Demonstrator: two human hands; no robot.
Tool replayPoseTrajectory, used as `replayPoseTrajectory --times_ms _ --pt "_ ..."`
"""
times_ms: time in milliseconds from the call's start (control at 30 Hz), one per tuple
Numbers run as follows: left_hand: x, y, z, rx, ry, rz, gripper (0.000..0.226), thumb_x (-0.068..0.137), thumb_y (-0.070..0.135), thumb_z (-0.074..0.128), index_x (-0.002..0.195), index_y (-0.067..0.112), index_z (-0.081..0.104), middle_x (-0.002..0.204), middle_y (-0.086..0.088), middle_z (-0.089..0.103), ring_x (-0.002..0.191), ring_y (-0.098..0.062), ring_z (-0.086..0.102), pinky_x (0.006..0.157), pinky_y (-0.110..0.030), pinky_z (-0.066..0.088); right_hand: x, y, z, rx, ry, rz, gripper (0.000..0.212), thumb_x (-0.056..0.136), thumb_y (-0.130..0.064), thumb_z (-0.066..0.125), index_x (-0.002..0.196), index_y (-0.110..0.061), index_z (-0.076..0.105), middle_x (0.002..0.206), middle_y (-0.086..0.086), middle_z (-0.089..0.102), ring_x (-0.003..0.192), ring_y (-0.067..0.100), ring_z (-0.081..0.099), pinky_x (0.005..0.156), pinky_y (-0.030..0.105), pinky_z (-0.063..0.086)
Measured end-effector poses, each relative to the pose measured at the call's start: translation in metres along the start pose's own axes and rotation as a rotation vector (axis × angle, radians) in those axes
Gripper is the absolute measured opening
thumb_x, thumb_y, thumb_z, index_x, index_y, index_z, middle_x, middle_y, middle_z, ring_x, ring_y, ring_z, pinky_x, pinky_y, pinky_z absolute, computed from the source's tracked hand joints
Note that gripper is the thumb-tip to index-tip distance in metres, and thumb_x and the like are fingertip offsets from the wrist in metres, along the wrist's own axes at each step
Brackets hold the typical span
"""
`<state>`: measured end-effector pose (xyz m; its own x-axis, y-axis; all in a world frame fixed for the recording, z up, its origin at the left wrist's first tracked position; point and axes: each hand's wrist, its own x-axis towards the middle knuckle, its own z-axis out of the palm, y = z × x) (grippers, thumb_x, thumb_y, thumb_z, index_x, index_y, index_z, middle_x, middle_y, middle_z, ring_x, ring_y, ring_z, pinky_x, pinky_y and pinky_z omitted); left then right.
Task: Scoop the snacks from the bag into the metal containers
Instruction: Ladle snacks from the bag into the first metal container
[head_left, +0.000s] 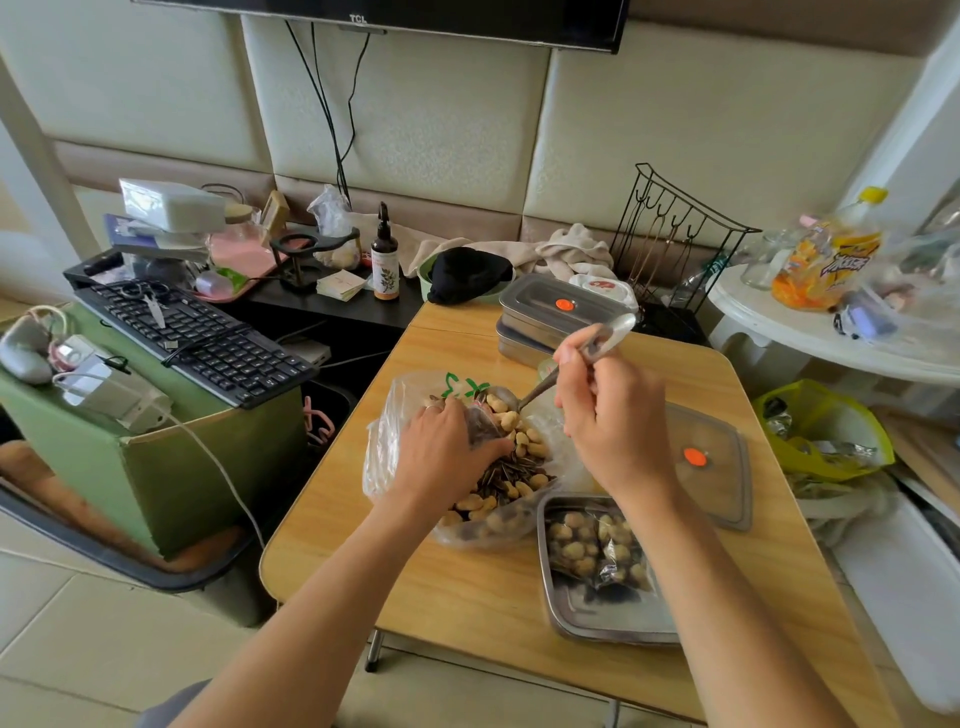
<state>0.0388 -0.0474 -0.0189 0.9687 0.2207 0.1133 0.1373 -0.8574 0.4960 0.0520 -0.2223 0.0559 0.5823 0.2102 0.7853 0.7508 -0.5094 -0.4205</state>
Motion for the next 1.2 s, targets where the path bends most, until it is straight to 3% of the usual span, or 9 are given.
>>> replayPoseTrajectory --times_ms 100,233,333,567,800,867,1000,1100,1200 --pt "0.001 -0.001 0.004 -0.017 -0.001 0.002 0.066 0.084 0.073 0.064 0.111 0.013 0.058 0.105 -0.001 0.058 0.103 -0.025 0.056 0.09 -0.037 0.045 0.003 -0.006 0.007 -0.046 0.012 -0.123 0.033 0.106 -0.018 0.048 0.084 -0.001 0.065 0.063 0.002 0.061 0.046 0.004 0.037 0.048 0.005 0.034" --pt "0.002 -0.001 0.006 -0.071 -0.054 -0.009 0.067 0.085 0.072 0.064 0.112 0.011 0.054 0.099 0.001 0.053 0.097 -0.024 0.054 0.083 -0.037 0.042 0.008 -0.008 0.011 -0.104 0.032 -0.18 0.029 0.106 -0.017 0.048 0.093 0.003 0.066 0.067 -0.005 0.053 0.054 0.0 0.038 0.049 0.003 0.03" --pt "0.001 0.0 0.006 -0.092 -0.065 0.0 0.066 0.085 0.071 0.065 0.113 0.012 0.053 0.101 0.003 0.053 0.1 -0.023 0.054 0.09 -0.04 0.046 0.01 -0.007 0.009 -0.132 0.079 -0.165 0.027 0.105 -0.014 0.05 0.091 0.003 0.066 0.071 -0.01 0.046 0.053 0.001 0.039 0.049 0.0 0.029" --pt "0.002 -0.001 0.005 -0.137 -0.072 -0.019 0.068 0.085 0.071 0.065 0.118 0.013 0.053 0.105 0.004 0.054 0.106 -0.025 0.058 0.096 -0.047 0.049 0.009 -0.008 0.009 -0.083 -0.003 -0.212 0.036 0.109 -0.02 0.044 0.092 0.004 0.066 0.071 0.004 0.064 0.058 0.002 0.039 0.055 0.001 0.033" --pt "0.002 0.0 0.009 -0.205 -0.028 -0.035 0.059 0.09 0.064 0.065 0.116 0.013 0.051 0.096 0.006 0.057 0.092 -0.021 0.057 0.095 -0.049 0.049 0.009 -0.014 0.006 -0.161 0.069 -0.252 0.025 0.106 -0.011 0.051 0.095 0.004 0.068 0.073 -0.005 0.053 0.061 0.0 0.034 0.058 -0.002 0.03" --pt "0.003 0.0 0.009 -0.213 -0.029 -0.04 0.061 0.09 0.064 0.065 0.12 0.013 0.051 0.103 0.004 0.06 0.098 -0.022 0.059 0.097 -0.049 0.049 0.009 -0.015 0.006 -0.164 0.051 -0.25 0.026 0.106 -0.011 0.051 0.094 0.004 0.068 0.076 -0.009 0.047 0.06 0.0 0.032 0.057 -0.002 0.029" --pt "0.004 0.0 0.011 -0.207 -0.045 -0.048 0.066 0.09 0.066 0.063 0.126 0.012 0.049 0.117 -0.001 0.064 0.109 -0.025 0.06 0.1 -0.049 0.049 0.007 -0.012 0.006 -0.165 0.064 -0.215 0.024 0.105 -0.01 0.052 0.094 0.005 0.068 0.073 -0.004 0.053 0.064 0.0 0.033 0.059 -0.003 0.03" --pt "0.005 0.0 0.011 -0.179 -0.051 -0.037 0.067 0.089 0.066 0.064 0.126 0.012 0.048 0.113 -0.001 0.061 0.108 -0.025 0.06 0.099 -0.048 0.049 0.007 -0.011 0.004 -0.149 0.079 -0.206 0.022 0.104 -0.009 0.053 0.092 0.004 0.068 0.073 -0.007 0.05 0.068 0.0 0.035 0.059 -0.003 0.031" --pt "0.006 -0.001 0.012 -0.137 -0.076 -0.014 0.068 0.085 0.065 0.071 0.122 0.014 0.047 0.105 0.005 0.055 0.104 -0.021 0.057 0.098 -0.044 0.045 0.005 -0.007 0.006 -0.146 0.061 -0.173 0.03 0.106 -0.015 0.05 0.09 0.003 0.068 0.068 0.002 0.061 0.06 0.002 0.037 0.056 -0.001 0.031"
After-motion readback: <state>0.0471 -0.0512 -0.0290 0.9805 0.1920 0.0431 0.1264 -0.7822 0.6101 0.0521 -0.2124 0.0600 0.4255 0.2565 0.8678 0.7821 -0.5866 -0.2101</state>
